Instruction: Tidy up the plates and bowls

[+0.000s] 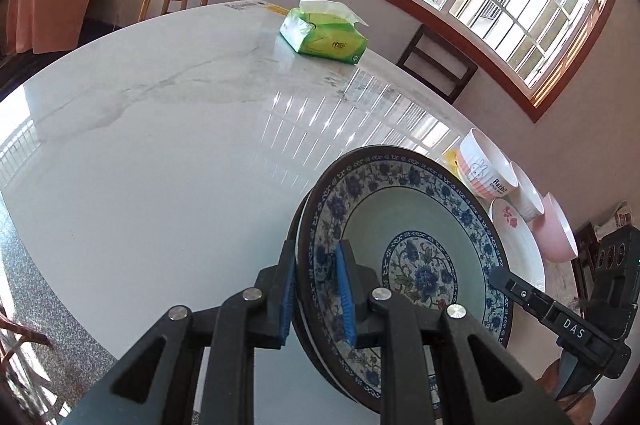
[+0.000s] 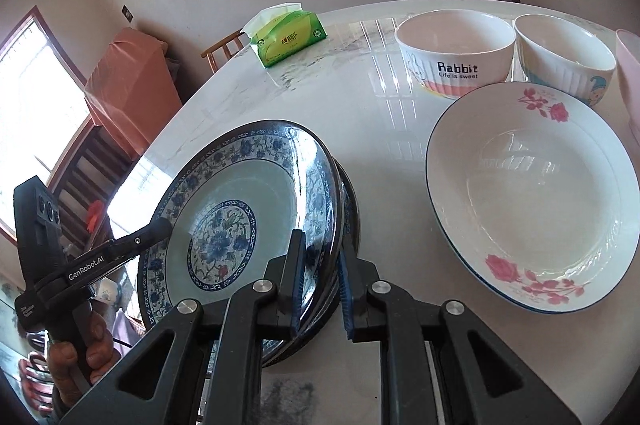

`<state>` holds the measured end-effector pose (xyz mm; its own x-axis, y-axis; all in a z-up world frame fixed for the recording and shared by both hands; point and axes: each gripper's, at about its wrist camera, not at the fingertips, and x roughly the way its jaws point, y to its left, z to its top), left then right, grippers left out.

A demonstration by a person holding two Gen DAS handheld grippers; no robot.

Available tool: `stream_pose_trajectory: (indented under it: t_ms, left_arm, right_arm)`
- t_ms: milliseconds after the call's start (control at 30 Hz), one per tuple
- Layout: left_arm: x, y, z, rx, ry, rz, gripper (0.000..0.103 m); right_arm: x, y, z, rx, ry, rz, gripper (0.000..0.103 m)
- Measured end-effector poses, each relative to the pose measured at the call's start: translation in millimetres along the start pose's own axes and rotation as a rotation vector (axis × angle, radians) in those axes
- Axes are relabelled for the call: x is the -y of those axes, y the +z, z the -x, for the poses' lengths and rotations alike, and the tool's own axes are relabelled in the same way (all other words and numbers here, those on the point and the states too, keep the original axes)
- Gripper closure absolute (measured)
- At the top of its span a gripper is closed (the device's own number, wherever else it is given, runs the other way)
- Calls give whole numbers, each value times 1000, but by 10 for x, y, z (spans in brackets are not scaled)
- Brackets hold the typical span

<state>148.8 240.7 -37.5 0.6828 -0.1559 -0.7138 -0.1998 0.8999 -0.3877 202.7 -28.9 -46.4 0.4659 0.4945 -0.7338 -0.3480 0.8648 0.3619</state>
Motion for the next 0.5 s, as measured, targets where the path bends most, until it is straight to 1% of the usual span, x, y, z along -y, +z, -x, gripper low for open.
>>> stream_pose_trajectory:
  t_ms: [400, 500]
  left_arm:
    - [19, -37, 0, 9, 3, -9, 83]
    - [36, -41, -1, 13, 11, -18, 83]
  right_arm:
    - [-38, 1, -37, 5, -25, 24, 86]
    - [-81, -11, -46, 16, -51, 54, 84]
